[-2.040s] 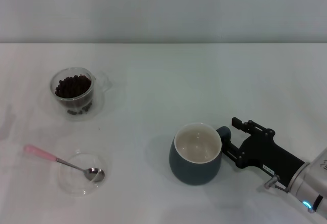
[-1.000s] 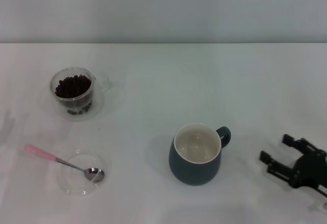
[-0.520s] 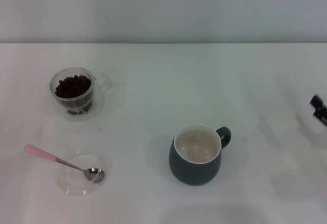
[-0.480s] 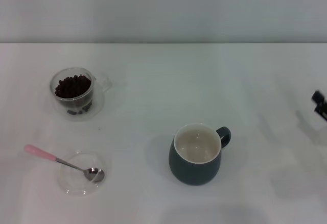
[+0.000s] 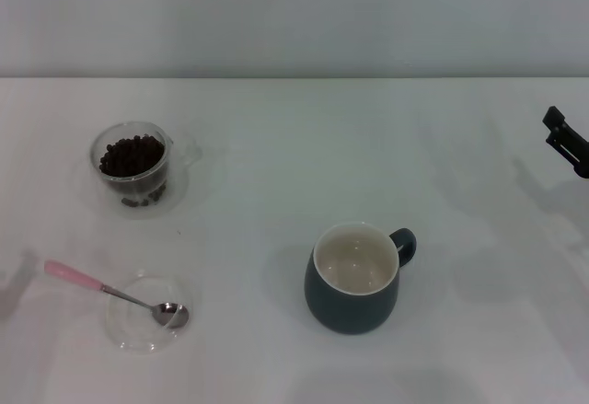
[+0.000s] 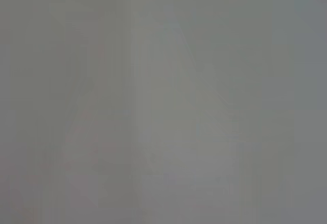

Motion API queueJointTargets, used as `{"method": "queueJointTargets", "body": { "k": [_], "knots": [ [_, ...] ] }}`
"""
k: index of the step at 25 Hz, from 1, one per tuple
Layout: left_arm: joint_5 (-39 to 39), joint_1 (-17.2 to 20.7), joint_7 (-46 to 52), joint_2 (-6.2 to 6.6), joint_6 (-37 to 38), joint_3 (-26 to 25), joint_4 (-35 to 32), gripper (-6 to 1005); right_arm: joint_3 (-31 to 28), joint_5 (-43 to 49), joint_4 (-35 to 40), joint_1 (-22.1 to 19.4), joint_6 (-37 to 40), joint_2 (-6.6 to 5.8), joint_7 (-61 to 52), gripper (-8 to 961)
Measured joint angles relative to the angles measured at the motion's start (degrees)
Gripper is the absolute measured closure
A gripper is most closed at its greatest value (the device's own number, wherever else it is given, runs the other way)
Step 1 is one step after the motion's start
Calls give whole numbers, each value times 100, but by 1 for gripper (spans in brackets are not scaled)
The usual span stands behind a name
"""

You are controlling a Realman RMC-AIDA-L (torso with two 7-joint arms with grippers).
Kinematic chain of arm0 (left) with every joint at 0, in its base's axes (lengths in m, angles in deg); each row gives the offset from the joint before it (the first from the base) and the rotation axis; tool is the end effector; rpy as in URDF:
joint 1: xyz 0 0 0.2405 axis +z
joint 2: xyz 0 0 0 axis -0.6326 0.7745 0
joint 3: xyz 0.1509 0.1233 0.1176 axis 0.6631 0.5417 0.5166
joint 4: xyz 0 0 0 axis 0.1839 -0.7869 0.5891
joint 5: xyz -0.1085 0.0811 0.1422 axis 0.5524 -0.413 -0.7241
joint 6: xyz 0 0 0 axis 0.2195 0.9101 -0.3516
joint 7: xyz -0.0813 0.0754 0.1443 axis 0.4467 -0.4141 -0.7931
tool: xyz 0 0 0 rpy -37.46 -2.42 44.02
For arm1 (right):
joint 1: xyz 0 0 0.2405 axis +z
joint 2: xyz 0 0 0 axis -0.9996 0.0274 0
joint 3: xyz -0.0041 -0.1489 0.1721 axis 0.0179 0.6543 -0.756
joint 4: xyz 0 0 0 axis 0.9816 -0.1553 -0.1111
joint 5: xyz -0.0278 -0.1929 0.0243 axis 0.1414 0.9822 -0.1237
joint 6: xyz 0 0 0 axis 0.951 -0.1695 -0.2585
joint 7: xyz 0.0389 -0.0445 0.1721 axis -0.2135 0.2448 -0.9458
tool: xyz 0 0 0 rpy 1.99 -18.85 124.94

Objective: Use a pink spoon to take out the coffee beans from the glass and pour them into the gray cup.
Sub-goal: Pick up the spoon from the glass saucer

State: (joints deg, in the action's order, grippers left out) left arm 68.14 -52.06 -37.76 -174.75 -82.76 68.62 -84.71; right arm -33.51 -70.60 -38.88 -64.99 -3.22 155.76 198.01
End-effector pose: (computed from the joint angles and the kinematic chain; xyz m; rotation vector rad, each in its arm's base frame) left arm -0.3560 0.2667 0.0140 -1.4205 -1.6480 -1.2527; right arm 0.3314 0.3273 0.0398 -1.6988 0.6170 0.7261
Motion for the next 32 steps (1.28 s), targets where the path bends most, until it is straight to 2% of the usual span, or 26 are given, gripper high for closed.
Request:
{"method": "queueJointTargets", "body": {
  "k": [20,32],
  "knots": [
    [-1746,-714,687,50,542,-1,-318,108,1,-240,-27,63,-8,8,0,77],
    [-1843,-679,640,-59,505,-4,-359,109,1,-250,-26,240,20,17,0,77]
  ]
}}
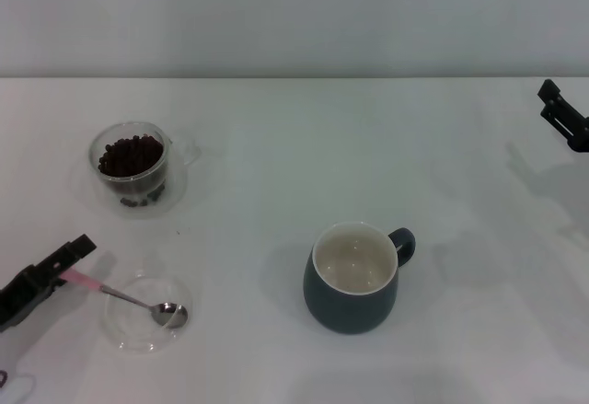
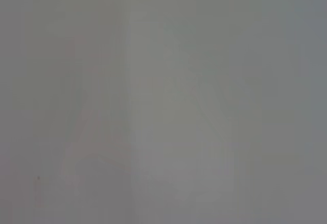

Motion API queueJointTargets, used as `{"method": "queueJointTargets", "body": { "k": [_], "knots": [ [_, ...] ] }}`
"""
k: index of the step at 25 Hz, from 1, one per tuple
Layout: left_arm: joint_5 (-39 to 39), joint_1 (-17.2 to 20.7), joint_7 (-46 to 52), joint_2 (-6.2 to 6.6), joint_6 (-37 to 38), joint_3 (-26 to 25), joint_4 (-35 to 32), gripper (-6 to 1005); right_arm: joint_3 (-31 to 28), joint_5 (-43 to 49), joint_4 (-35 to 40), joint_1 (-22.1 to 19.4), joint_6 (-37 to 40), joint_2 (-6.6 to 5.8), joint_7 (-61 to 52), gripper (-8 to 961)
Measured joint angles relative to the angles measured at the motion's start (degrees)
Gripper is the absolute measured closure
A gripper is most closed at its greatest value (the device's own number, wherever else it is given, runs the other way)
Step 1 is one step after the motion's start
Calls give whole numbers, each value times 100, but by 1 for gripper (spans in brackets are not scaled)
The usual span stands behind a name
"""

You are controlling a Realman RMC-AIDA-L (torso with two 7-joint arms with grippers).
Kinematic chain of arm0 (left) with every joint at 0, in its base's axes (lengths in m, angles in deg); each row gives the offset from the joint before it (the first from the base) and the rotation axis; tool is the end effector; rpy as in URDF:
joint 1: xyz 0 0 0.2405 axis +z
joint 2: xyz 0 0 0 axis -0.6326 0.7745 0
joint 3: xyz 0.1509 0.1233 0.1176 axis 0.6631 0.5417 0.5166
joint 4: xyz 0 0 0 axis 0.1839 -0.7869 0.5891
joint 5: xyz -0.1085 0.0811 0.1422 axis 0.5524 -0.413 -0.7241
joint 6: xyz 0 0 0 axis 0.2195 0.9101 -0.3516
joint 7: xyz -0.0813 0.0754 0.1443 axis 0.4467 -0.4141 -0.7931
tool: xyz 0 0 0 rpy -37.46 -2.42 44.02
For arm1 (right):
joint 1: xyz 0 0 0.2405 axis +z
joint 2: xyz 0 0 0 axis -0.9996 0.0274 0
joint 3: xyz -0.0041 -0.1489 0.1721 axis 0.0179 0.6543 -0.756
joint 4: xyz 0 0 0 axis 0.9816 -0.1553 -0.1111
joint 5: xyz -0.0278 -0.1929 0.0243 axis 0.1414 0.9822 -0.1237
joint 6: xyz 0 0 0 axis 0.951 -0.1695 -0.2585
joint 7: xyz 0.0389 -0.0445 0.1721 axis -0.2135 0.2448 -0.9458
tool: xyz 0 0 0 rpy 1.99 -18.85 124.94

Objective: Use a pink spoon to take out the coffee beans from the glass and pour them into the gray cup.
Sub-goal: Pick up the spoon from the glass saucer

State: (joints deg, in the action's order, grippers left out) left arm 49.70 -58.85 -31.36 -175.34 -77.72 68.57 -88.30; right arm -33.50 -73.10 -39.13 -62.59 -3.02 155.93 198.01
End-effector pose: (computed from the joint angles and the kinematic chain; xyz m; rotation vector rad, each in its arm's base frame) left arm -0.3337 0.2874 -0.0267 -1.7320 -1.7586 -1.0114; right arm 0.3190 0.3424 0.0446 -1.6717 0.5972 0.7690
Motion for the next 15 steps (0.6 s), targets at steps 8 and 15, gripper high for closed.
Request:
{"method": "queueJointTargets", "body": {
  "k": [8,15],
  "knots": [
    [168,67,-570,-206,-18,-45,28,111,9,0,-8,20,1,0,-17,76],
    [318,87,-702,-242,-23,-49,75,109,9,0,-8,72,-8,0,-42,76]
  ]
}}
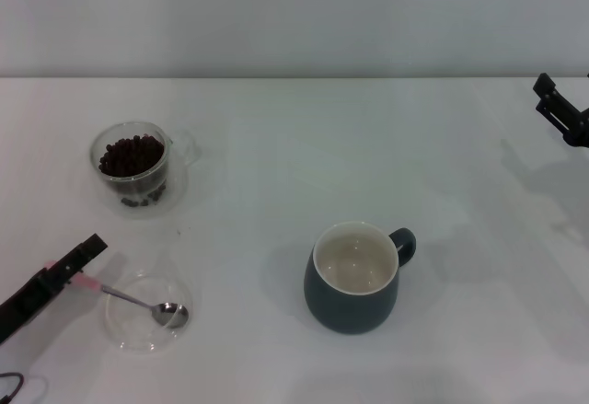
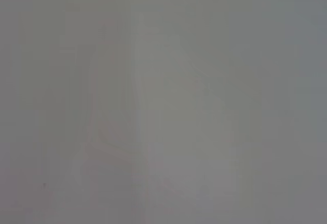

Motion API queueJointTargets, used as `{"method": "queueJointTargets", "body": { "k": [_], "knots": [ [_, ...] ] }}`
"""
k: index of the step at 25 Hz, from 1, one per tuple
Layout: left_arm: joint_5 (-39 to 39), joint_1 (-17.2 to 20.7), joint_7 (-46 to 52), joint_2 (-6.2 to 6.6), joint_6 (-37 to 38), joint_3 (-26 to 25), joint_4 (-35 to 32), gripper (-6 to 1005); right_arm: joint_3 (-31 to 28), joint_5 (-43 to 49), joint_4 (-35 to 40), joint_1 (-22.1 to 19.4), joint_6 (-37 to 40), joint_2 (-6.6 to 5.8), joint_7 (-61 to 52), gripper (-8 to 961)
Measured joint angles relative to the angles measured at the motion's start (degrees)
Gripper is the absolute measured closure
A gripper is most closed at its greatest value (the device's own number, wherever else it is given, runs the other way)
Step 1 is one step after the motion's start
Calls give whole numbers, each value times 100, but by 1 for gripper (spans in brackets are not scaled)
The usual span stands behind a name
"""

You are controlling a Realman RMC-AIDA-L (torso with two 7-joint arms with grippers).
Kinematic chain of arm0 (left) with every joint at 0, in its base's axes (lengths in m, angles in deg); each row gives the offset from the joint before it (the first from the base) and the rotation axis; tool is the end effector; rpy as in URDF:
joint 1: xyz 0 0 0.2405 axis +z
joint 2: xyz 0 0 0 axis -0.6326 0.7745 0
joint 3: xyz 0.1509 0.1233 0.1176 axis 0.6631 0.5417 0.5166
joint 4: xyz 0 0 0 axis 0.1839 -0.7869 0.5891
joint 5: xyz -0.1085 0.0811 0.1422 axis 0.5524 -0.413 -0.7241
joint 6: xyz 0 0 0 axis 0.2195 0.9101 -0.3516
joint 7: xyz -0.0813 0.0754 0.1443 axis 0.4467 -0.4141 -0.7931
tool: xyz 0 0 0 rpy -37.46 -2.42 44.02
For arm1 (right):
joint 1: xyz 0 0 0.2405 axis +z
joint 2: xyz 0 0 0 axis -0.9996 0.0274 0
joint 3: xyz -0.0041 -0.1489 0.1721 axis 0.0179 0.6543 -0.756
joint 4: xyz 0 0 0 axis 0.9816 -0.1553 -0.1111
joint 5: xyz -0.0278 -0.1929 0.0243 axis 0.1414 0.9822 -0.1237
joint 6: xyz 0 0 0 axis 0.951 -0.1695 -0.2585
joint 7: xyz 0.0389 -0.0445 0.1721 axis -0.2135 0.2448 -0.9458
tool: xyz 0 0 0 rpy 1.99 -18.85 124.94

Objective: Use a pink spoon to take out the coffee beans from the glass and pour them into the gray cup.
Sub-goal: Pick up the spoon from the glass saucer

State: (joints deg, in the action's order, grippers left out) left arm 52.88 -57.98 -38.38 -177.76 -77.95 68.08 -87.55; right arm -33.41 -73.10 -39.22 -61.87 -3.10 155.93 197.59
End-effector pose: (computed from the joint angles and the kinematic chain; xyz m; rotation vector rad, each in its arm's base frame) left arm -0.3262 0.2832 -0.0378 -1.7384 -1.6767 -1.0461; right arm 0.3140 0.3464 0.0441 -1.6774 0.5929 0.7858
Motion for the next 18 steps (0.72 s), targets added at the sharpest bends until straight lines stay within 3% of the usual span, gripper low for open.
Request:
{"method": "queueJointTargets", "body": {
  "k": [18],
  "knots": [
    [117,142,-58,-1,-94,-6,151,109,0,0,0,158,9,6,-2,76]
  ]
}}
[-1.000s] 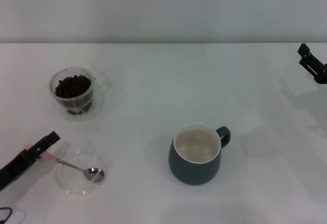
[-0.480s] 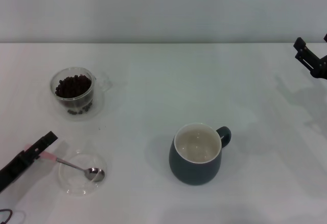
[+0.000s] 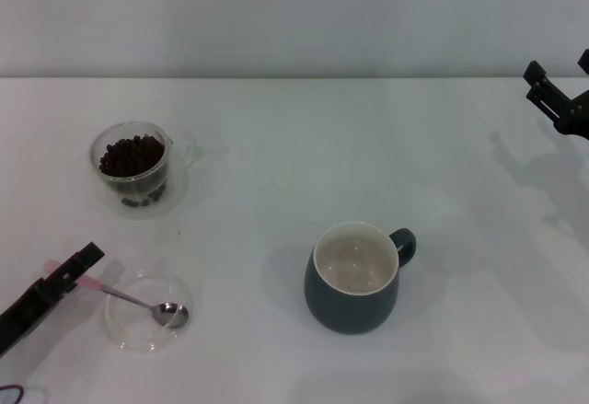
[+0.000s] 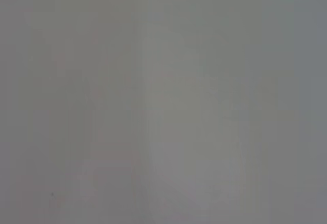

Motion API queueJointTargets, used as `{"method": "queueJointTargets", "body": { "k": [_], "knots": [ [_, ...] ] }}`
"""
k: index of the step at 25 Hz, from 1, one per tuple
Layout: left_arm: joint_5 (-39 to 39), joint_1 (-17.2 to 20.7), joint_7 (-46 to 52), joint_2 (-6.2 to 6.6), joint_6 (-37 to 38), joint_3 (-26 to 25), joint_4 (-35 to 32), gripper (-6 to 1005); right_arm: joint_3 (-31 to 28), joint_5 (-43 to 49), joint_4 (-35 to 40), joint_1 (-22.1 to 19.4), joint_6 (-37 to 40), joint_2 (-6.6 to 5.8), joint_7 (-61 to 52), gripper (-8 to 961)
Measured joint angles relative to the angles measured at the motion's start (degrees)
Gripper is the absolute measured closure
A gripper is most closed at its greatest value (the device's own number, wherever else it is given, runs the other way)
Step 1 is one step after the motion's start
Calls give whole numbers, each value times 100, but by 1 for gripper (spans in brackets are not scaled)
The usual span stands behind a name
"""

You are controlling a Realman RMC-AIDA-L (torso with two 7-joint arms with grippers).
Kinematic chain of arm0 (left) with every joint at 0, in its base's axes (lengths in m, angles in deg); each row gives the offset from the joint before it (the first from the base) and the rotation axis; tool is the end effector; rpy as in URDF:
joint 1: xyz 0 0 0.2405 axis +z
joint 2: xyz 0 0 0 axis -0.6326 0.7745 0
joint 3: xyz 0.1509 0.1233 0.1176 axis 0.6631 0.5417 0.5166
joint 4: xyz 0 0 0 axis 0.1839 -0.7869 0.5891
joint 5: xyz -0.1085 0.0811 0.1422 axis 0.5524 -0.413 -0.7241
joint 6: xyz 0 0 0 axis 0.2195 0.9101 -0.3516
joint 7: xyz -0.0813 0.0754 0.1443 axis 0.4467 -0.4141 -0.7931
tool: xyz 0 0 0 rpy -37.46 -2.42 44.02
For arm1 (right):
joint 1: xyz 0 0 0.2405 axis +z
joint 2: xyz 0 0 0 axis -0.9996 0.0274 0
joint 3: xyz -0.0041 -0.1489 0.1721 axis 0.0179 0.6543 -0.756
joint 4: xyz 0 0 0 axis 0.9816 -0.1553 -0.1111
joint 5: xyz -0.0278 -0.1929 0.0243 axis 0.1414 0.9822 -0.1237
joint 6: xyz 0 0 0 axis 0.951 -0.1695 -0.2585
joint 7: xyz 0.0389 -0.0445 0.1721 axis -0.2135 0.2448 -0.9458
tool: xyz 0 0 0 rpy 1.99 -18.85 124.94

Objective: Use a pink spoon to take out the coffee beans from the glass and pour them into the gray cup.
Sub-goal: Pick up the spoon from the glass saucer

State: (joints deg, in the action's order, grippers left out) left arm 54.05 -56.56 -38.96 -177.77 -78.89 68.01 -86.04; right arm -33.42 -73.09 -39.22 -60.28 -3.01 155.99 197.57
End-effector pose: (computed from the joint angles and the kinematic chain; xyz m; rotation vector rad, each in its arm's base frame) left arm -0.3289 0.2735 -0.0400 -1.7017 -1.7038 -1.0736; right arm 0.3044 0.3549 0.0436 -1.6889 0.5731 0.8052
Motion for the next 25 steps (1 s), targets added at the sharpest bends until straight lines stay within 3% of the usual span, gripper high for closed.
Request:
{"method": "queueJointTargets", "body": {
  "k": [6,20,25],
  "knots": [
    [-10,15,28,-4,-10,6,14,110,0,0,-7,-5,0,5,-4,76],
    [73,37,34,-3,-116,7,10,574,-7,0,-70,-51,0,8,-17,76],
    [130,64,26,-3,-120,7,10,575,-9,0,-70,-56,6,3,-17,76]
  ]
}}
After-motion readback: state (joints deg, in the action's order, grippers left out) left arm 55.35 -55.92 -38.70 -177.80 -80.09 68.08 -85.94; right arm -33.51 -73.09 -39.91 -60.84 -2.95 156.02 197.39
